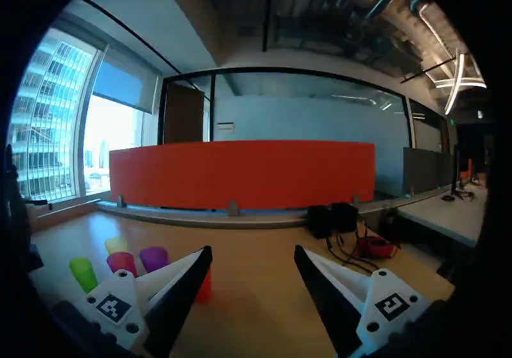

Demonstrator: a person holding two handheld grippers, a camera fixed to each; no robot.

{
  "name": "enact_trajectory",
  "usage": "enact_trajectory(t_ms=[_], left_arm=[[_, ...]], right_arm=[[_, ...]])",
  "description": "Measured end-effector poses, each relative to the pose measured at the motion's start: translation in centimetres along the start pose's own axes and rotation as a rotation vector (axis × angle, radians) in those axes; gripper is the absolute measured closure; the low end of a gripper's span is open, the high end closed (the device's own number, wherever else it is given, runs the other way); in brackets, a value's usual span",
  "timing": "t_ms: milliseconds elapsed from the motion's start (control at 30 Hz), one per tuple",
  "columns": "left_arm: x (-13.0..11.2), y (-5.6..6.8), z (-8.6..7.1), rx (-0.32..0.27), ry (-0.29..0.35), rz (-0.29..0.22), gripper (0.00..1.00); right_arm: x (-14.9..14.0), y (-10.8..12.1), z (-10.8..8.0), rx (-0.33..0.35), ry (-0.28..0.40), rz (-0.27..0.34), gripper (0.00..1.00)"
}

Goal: Pour water

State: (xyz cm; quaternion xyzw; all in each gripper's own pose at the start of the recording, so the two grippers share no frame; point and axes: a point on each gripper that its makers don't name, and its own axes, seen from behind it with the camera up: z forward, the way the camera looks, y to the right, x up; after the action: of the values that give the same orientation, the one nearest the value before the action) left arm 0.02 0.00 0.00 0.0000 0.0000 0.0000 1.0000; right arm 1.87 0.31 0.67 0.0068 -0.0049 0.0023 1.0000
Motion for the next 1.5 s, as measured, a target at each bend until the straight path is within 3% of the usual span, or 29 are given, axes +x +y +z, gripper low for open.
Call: enact_trajectory(t_ms=[533, 1000, 1200, 1500], left_arm=[[10.7, 1.5, 1.6, -0.076, 0.011, 0.007, 0.04], [19.1, 2.0, 2.9, -0.140, 0.040, -0.004, 0.04], [19.5, 2.7, 3.0, -0.191, 0.039, -0.014, 0.04], [18.0, 5.1, 2.8, -0.331, 0.002, -0.029, 0.04]], right_arm=[[10.2, -2.0, 1.1, 0.102, 0.010, 0.024, 0.00], [16.5, -2.9, 1.6, 0.163, 0.041, 0.024, 0.00], [16.9, -3.8, 1.2, 0.222, 0.044, 0.018, 0.00], [17.3, -7.3, -0.1, 0.428, 0.048, -0.012, 0.01]])
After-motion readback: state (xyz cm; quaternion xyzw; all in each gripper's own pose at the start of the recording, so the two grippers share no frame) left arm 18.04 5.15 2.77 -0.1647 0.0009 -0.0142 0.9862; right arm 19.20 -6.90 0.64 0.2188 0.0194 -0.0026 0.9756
